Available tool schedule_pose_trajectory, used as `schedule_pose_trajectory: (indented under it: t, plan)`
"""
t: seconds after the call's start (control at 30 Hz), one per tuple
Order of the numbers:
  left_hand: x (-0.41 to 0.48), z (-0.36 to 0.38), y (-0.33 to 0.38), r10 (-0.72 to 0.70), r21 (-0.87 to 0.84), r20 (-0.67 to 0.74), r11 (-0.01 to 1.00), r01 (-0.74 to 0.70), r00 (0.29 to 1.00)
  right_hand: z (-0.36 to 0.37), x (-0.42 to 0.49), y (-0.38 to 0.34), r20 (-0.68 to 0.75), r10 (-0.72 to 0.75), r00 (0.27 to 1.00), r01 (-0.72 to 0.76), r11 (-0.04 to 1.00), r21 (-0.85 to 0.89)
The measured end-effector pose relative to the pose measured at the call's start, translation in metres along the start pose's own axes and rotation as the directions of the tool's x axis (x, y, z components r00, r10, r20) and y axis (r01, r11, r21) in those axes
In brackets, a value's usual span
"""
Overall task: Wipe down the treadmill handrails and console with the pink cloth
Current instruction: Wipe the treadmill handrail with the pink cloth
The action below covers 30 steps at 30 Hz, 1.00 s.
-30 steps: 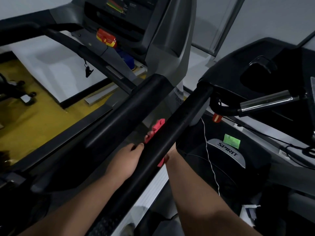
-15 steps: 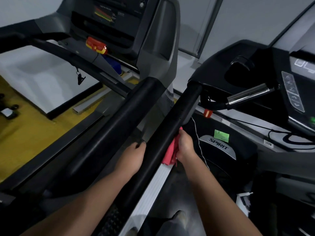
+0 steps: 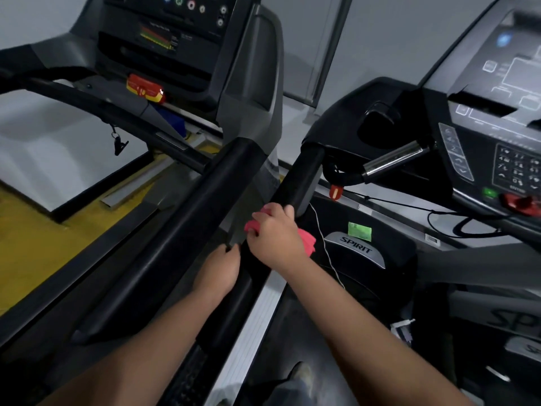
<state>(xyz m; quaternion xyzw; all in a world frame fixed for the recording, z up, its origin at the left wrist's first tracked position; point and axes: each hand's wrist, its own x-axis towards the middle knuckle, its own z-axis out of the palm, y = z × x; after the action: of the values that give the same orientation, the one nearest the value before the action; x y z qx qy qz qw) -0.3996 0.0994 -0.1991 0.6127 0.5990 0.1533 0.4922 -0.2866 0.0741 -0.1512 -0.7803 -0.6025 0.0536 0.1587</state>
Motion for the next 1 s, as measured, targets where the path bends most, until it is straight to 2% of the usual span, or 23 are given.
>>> schedule_pose_trajectory:
  t: [0.1,0.27,0.37,0.43,0.5,0.57,0.63,0.7,0.8,0.9,1.0]
  plan:
    - [-0.003,0.0,-0.002,-0.007,-0.01,-0.027,1.0,0.007,1.0,-0.009,0.022,-0.013,0.196,-0.016,0.98,0.049,0.985,-0.163]
    - [-0.008,0.0,-0.003,0.024,0.015,-0.095,1.0,-0.022,0.995,0.002,0.065,-0.033,0.457,0.095,0.884,0.142,0.878,-0.456]
    - [-0.009,-0.002,-0.003,0.035,0.037,-0.109,0.999,-0.031,0.993,0.017,0.079,-0.04,0.541,0.164,0.825,0.198,0.812,-0.549]
    - [-0.011,-0.003,-0.003,0.036,0.035,-0.101,0.999,-0.033,0.994,0.021,0.077,-0.043,0.535,0.141,0.833,0.231,0.791,-0.567]
    - [-0.013,-0.003,-0.003,0.037,0.016,-0.093,0.999,-0.036,0.995,0.02,0.066,-0.04,0.473,0.027,0.881,0.269,0.794,-0.545]
    - [-0.013,-0.003,-0.003,0.03,-0.034,-0.08,0.999,-0.033,0.996,0.015,0.052,-0.029,0.331,-0.113,0.937,0.268,0.841,-0.47]
    - [-0.013,-0.002,-0.002,0.03,-0.056,-0.083,0.998,-0.035,0.996,0.01,0.037,-0.012,0.174,-0.181,0.968,0.23,0.915,-0.332]
    - [-0.011,-0.003,0.0,0.026,-0.034,-0.088,0.999,-0.029,0.996,0.009,0.025,0.005,0.037,-0.173,0.984,0.177,0.969,-0.17]
    - [-0.008,-0.003,0.001,0.015,-0.041,-0.073,0.999,-0.018,0.997,0.013,0.014,0.024,-0.148,-0.159,0.976,0.166,0.986,0.033]
    - [-0.005,-0.003,-0.001,-0.012,-0.081,-0.035,0.997,0.01,0.999,0.017,0.015,0.044,-0.351,-0.131,0.927,0.179,0.978,0.109]
    - [-0.005,-0.004,0.001,-0.017,-0.093,-0.027,0.996,0.014,0.999,0.017,0.024,0.055,-0.426,-0.004,0.905,0.101,0.974,0.204]
